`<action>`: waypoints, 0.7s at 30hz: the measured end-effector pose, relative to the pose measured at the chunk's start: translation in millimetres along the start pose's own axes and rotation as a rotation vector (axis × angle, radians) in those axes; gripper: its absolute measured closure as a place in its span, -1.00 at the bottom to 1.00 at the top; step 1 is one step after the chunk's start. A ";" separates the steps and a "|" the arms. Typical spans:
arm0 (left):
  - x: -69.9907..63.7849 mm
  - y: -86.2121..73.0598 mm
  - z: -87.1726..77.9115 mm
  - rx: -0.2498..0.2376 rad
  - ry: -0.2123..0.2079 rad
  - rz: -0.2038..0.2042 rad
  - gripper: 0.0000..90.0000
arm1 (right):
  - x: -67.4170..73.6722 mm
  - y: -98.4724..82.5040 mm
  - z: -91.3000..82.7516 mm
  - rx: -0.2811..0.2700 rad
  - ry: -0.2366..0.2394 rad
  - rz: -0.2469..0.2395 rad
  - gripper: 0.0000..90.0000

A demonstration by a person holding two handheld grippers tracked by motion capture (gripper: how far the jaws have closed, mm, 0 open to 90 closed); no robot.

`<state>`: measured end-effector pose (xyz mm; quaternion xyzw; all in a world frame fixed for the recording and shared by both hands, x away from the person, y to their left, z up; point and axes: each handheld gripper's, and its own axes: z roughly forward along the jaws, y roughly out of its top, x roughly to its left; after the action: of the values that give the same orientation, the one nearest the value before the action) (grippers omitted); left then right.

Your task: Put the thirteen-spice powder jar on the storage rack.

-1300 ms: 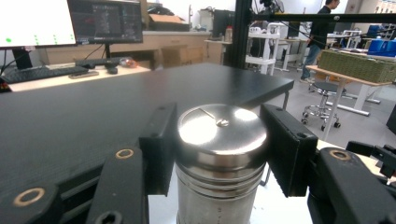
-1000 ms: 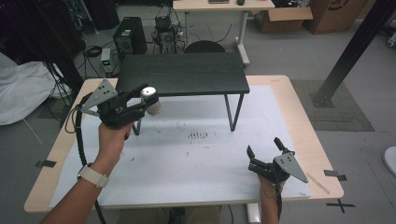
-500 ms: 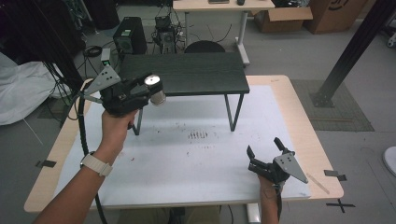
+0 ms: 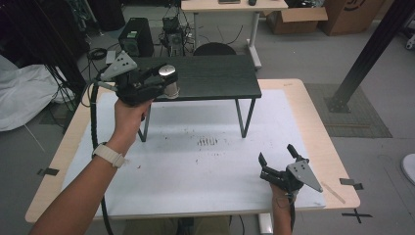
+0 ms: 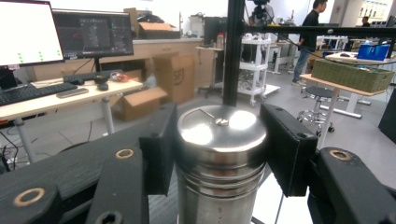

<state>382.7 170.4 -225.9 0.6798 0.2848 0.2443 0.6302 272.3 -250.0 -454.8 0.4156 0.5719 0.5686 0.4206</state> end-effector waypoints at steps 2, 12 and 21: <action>1.8 2.3 5.6 -0.002 -0.001 -0.008 0.09 | 0.0 0.0 -0.1 0.000 0.000 0.000 -1.00; 8.5 15.7 34.7 0.018 0.000 0.005 0.09 | 0.3 -0.1 -0.2 -0.004 -0.001 -0.004 -0.99; 6.9 23.7 60.3 0.026 -0.008 0.032 0.09 | 0.1 -0.1 -0.2 -0.003 -0.002 -0.003 -0.99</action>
<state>431.2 130.9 -207.7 0.6933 0.2745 0.2478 0.6185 272.1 -250.0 -454.9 0.4146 0.5712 0.5684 0.4228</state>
